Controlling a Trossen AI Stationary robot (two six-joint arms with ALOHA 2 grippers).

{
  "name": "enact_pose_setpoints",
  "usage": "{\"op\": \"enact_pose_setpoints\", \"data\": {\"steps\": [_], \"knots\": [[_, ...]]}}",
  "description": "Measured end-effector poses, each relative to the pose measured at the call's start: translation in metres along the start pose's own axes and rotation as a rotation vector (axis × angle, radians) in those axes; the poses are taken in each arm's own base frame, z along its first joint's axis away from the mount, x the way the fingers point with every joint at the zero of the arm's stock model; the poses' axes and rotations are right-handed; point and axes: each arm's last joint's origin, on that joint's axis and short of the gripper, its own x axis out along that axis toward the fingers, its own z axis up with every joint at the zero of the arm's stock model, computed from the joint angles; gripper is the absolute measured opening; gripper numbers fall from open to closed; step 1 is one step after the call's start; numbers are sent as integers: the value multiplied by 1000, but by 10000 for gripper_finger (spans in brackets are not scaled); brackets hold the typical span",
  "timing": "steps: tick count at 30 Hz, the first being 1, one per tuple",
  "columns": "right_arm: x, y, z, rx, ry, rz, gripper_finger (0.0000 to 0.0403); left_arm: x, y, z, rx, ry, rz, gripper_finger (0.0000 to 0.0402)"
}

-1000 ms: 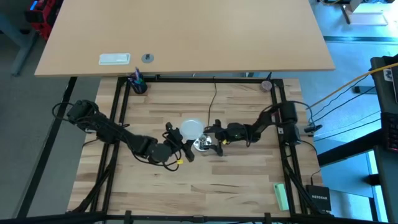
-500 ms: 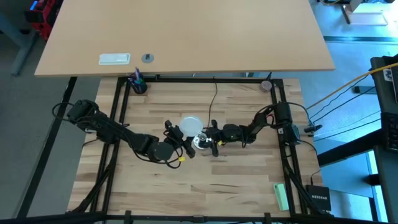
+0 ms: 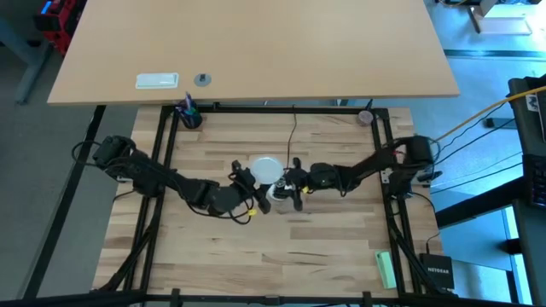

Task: Screw lightbulb
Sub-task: Insert the lightbulb into the lamp

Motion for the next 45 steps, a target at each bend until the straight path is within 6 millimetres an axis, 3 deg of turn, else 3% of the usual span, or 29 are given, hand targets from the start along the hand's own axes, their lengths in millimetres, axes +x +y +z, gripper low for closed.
{"op": "enact_pose_setpoints", "data": {"steps": [6, 11, 20, 34, 45], "knots": [[-13, 1, 24, 79, -40, -6, 177, 21, 4, 13, -72, -99, -131, 147], [-16, 1, 29, 105, -49, 0, 177, 41, 5, -2, -84, -129, -157, 147], [-17, 2, 29, 109, -44, 24, 177, 56, 9, -18, -92, -82, -176, 147], [-17, 2, 27, 94, -13, 31, 177, 55, 9, -31, -39, 24, -166, 145], [-19, 2, 22, 39, 20, 23, 177, 63, 5, -56, -34, 79, -179, 143]]}}
